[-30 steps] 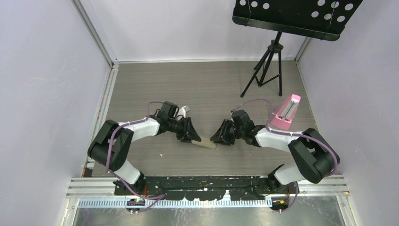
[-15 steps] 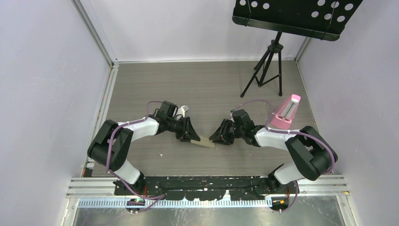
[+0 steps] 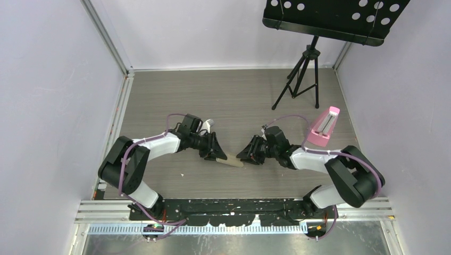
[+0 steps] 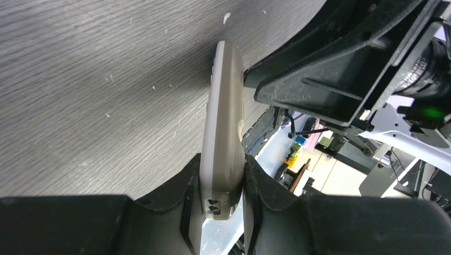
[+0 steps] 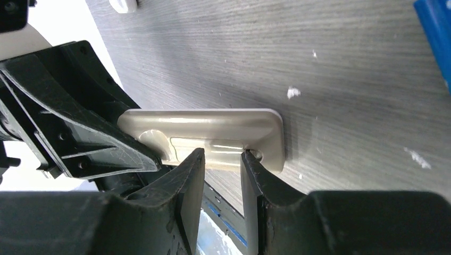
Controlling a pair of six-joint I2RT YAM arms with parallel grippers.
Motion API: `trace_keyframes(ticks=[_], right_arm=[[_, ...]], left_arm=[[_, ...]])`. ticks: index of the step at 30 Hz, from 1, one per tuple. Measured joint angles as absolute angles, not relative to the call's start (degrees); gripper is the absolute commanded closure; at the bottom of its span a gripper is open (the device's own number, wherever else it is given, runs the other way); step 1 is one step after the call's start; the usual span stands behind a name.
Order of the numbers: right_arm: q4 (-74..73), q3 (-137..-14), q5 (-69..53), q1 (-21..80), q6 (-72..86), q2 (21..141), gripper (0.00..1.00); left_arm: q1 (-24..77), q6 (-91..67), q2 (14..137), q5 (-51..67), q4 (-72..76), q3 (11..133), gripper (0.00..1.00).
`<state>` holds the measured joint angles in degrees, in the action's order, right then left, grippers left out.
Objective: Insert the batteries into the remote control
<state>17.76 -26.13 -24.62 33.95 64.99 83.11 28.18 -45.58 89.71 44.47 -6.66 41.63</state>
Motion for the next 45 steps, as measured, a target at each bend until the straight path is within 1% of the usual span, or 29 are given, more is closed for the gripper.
trace_keyframes(ticks=[4,7,12,20,21,24,28,31,39,45], right_arm=[[10.00,-27.05,-21.43,35.18,62.19,78.02,0.64],[7.01,-27.44,-20.05,35.42,60.93,75.94,0.65],[4.21,-27.64,-18.92,35.42,59.88,75.94,0.64],[4.75,-27.70,-18.87,35.42,59.61,78.04,0.64],[4.91,-27.79,-18.87,35.42,59.61,78.30,0.65],[5.61,-27.88,-18.85,35.42,59.61,78.52,0.73],[6.83,-27.88,-18.87,35.42,59.64,78.52,0.75],[7.35,-27.88,-18.87,35.42,59.64,78.52,0.73],[7.86,-27.90,-18.59,35.40,59.72,79.64,0.63],[8.95,-27.97,-18.63,35.35,59.70,80.31,0.63]], left_arm=[[29.50,-45.58,89.71,43.55,-6.72,42.04,1.00],[29.67,-45.63,89.71,43.33,-6.72,42.09,1.00],[29.67,-45.63,89.71,43.13,-6.79,42.11,1.00],[29.67,-45.60,89.71,43.09,-6.98,42.19,1.00],[29.67,-45.60,89.71,43.07,-7.03,42.19,1.00],[29.67,-45.58,89.73,43.07,-7.11,42.28,1.00],[29.69,-45.56,89.76,43.07,-7.20,42.41,1.00],[29.69,-45.58,89.76,43.07,-7.22,42.41,1.00],[29.69,-45.56,89.76,43.07,-7.31,42.41,1.00],[29.61,-45.52,89.78,43.11,-7.51,42.44,1.00]])
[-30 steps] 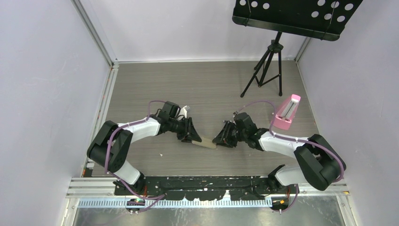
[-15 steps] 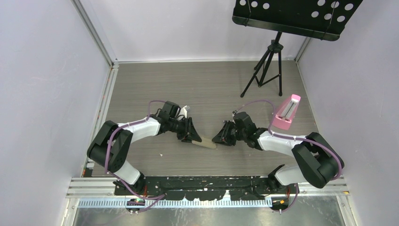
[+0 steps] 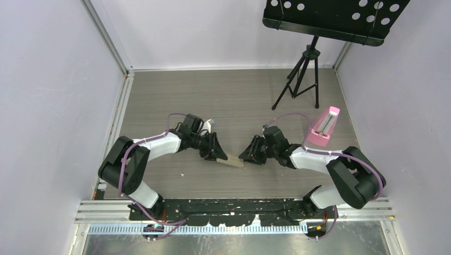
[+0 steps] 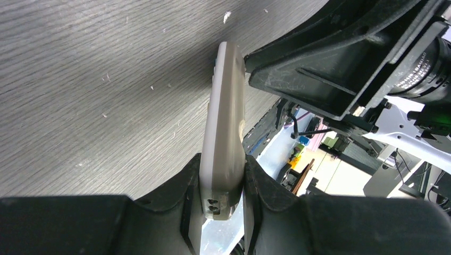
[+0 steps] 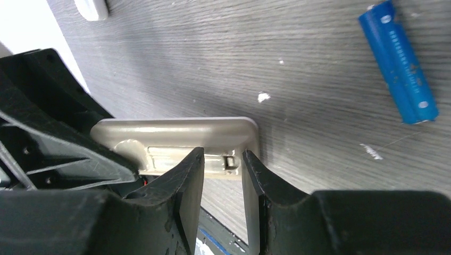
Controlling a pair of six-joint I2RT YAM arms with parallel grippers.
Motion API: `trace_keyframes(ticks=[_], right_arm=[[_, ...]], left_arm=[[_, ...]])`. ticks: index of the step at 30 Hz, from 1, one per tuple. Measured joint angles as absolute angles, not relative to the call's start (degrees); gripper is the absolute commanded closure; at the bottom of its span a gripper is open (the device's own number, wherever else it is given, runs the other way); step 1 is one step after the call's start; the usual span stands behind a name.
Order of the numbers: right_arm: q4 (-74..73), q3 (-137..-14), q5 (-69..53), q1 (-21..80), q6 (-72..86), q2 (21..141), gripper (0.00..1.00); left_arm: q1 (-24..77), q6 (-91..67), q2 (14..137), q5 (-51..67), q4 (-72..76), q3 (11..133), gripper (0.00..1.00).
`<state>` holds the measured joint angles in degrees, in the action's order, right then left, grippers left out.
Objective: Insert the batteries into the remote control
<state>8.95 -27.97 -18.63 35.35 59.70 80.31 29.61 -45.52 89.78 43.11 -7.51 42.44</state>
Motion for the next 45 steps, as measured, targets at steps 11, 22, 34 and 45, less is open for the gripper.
trace_keyframes(ticks=[11,22,34,45], right_arm=[[11.38,-27.99,-17.54,34.50,60.34,83.40,0.71],[10.52,-27.09,-17.17,35.64,60.29,77.32,0.57],[9.98,-26.98,-17.91,35.94,60.10,76.47,0.56],[12.29,-26.98,-19.09,36.25,60.34,79.92,0.55]], left_arm=[[29.12,-44.75,89.91,43.77,-8.08,42.57,1.00],[29.43,-44.80,89.91,43.27,-7.97,42.63,1.00],[29.58,-44.80,89.91,43.09,-7.99,42.74,1.00],[29.50,-44.80,89.91,43.11,-8.05,42.74,1.00]])
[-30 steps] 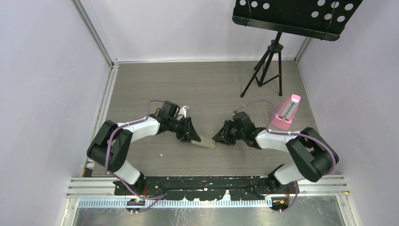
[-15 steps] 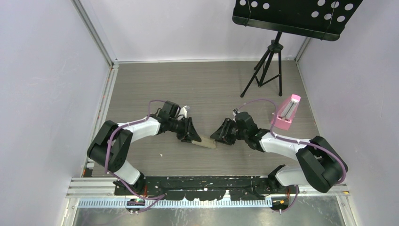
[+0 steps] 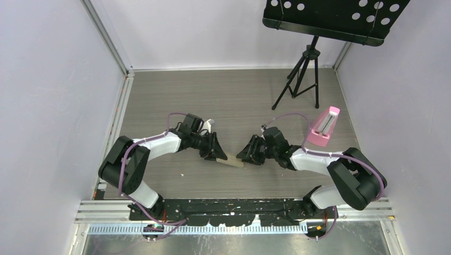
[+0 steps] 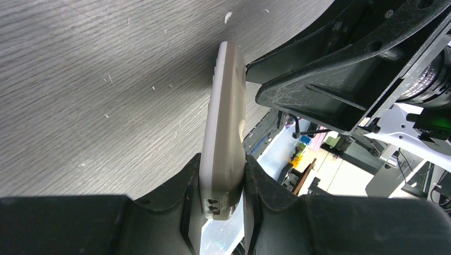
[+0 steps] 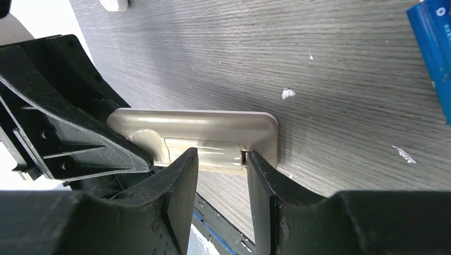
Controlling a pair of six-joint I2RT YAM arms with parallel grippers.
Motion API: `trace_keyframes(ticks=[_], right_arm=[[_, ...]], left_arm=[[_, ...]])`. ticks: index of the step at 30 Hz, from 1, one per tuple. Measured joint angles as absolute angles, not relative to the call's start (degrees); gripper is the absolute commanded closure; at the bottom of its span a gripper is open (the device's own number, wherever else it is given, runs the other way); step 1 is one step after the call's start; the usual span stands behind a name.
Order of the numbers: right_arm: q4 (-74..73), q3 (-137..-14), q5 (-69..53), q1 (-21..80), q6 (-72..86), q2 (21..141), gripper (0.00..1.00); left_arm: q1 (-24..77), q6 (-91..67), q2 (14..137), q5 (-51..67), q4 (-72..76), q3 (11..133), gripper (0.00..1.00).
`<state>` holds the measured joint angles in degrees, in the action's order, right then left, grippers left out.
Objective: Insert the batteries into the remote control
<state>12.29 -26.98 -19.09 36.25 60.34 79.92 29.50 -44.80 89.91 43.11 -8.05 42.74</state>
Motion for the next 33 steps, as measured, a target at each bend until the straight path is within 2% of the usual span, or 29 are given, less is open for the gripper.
trace_keyframes(ticks=[13,24,33], right_arm=[[15.46,-26.15,-19.62,36.18,62.67,80.66,0.54],[28.10,-21.80,-22.28,35.42,67.77,82.89,0.54],[23.81,-22.20,-19.88,35.99,66.30,80.42,0.55]], left_arm=[[29.06,-44.73,89.93,43.40,-8.05,42.74,1.00],[28.42,-44.40,90.11,43.77,-8.36,42.72,1.00],[28.99,-44.29,89.76,42.50,-8.62,42.74,1.00]])
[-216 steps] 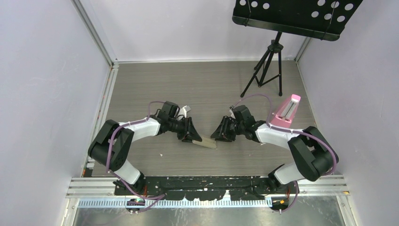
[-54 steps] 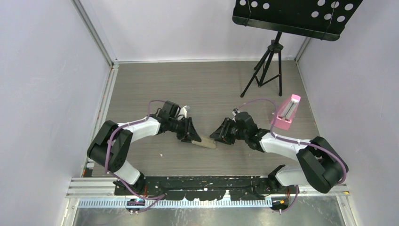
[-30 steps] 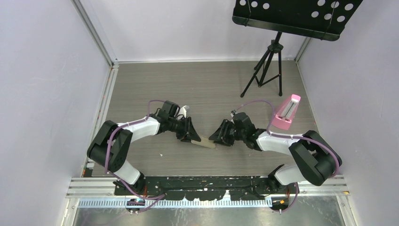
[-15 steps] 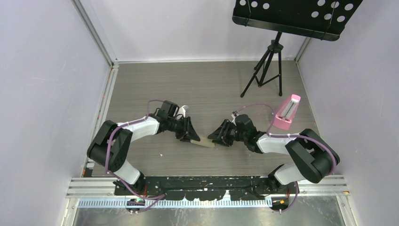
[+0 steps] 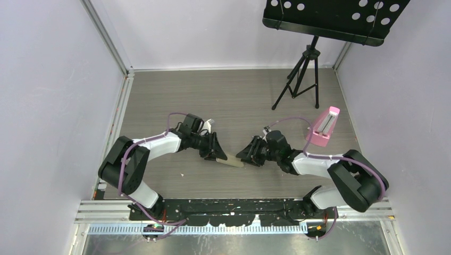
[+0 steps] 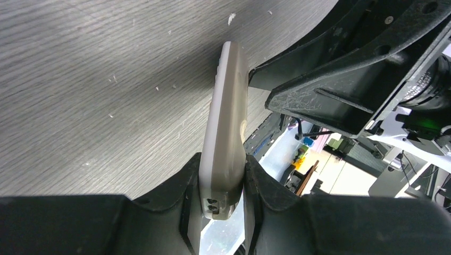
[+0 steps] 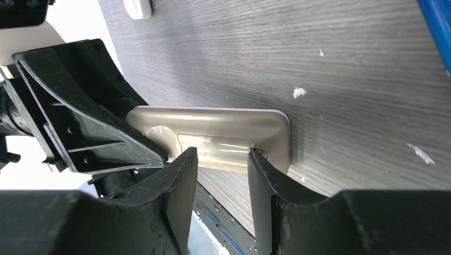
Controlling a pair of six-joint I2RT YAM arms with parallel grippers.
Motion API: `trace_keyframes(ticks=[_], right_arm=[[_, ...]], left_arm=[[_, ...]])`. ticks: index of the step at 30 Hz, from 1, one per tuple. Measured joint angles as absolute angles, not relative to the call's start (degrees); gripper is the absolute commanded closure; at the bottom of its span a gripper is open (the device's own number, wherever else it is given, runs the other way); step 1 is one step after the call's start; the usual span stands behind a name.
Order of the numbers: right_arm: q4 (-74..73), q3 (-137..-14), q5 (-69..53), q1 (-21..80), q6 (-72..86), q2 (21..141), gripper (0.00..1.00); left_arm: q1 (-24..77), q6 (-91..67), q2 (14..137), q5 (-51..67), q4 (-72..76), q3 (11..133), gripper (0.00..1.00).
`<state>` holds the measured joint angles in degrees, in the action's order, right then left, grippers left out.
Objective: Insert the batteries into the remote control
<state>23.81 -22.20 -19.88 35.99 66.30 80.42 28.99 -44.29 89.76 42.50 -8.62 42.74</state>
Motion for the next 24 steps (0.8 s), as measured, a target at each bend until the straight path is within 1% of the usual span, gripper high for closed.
trace_keyframes(ticks=[4,7,13,15,24], right_arm=[[17.23,-22.63,-18.06,36.73,63.68,76.62,0.56],[14.68,-23.07,-17.58,36.82,62.52,76.23,0.58],[13.47,-23.09,-17.37,36.82,61.52,76.29,0.64],[13.54,-23.22,-17.37,36.82,61.32,76.62,0.65],[13.65,-24.18,-16.53,36.82,60.31,76.90,0.61]], left_arm=[[29.95,-44.29,89.76,41.95,-8.60,43.00,1.00],[30.00,-44.31,89.78,41.82,-8.62,43.05,1.00],[30.00,-44.31,89.78,41.80,-8.62,43.05,1.00],[30.00,-44.31,89.78,41.80,-8.62,43.05,1.00],[30.00,-44.31,89.78,41.82,-8.64,43.05,1.00]])
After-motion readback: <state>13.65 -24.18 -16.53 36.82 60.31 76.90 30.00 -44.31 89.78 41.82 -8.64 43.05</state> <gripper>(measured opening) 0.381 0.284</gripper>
